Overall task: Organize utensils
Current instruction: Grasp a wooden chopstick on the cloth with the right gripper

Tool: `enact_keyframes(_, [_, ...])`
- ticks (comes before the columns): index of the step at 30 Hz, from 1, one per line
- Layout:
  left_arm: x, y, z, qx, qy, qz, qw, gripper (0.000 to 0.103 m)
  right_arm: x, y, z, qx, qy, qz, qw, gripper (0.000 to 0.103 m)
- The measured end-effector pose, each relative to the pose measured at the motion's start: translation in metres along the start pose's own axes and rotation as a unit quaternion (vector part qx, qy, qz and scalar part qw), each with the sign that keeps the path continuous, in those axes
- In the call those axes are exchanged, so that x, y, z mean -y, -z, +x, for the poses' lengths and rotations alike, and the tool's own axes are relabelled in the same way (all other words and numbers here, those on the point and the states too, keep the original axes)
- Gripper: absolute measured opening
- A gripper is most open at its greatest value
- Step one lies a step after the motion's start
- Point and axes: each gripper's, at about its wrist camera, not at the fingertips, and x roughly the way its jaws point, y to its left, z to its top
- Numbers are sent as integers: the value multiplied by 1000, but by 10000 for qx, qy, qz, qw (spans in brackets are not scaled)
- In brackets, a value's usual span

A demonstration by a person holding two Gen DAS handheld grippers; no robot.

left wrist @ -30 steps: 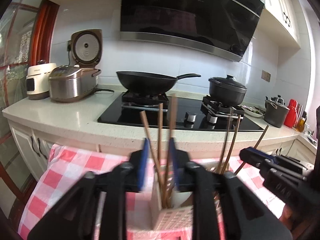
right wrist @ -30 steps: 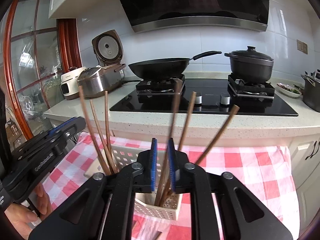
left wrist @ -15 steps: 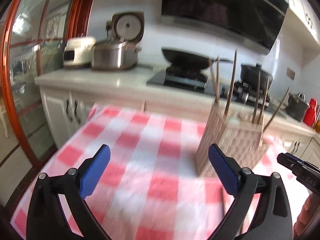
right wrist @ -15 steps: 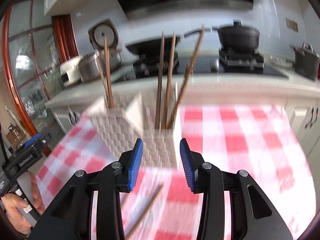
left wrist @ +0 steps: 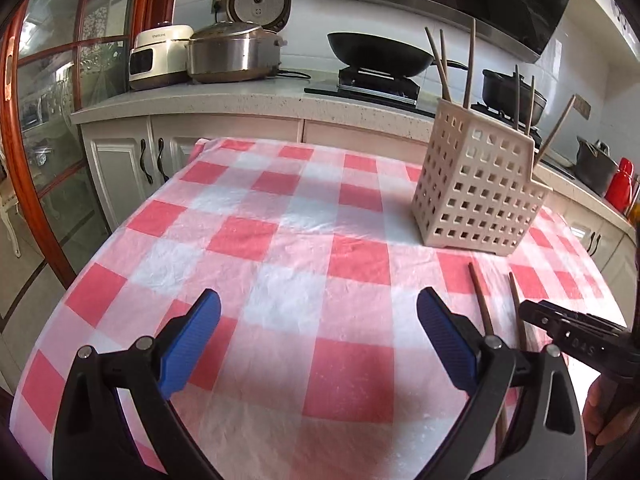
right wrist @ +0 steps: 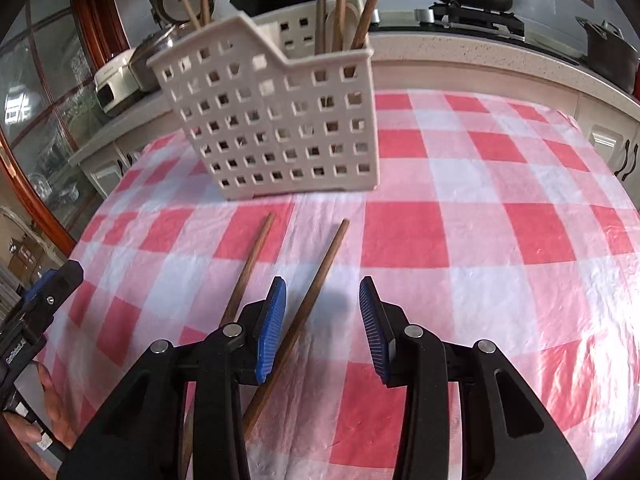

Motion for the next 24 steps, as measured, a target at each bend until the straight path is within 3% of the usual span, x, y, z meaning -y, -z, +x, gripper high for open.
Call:
enact_keyframes(15, [-3, 1, -1, -79, 151, -39, 9998, 95, -26, 1, 7, -130, 743, -505, 9959, 31])
enact_keyframes(18, [-2, 2, -2, -71, 143, -1, 9999, 95, -29, 2, 6, -166, 832, -584, 9947, 25])
enact_keyframes(20, [-2, 3, -3, -72, 136, 25, 9999, 95, -31, 3, 5, -194, 824, -625, 9944, 15])
enact_keyframes(24, [-1, 4, -4, -81, 120, 55, 9999, 95, -28, 7, 1, -159, 773, -629, 9949, 10])
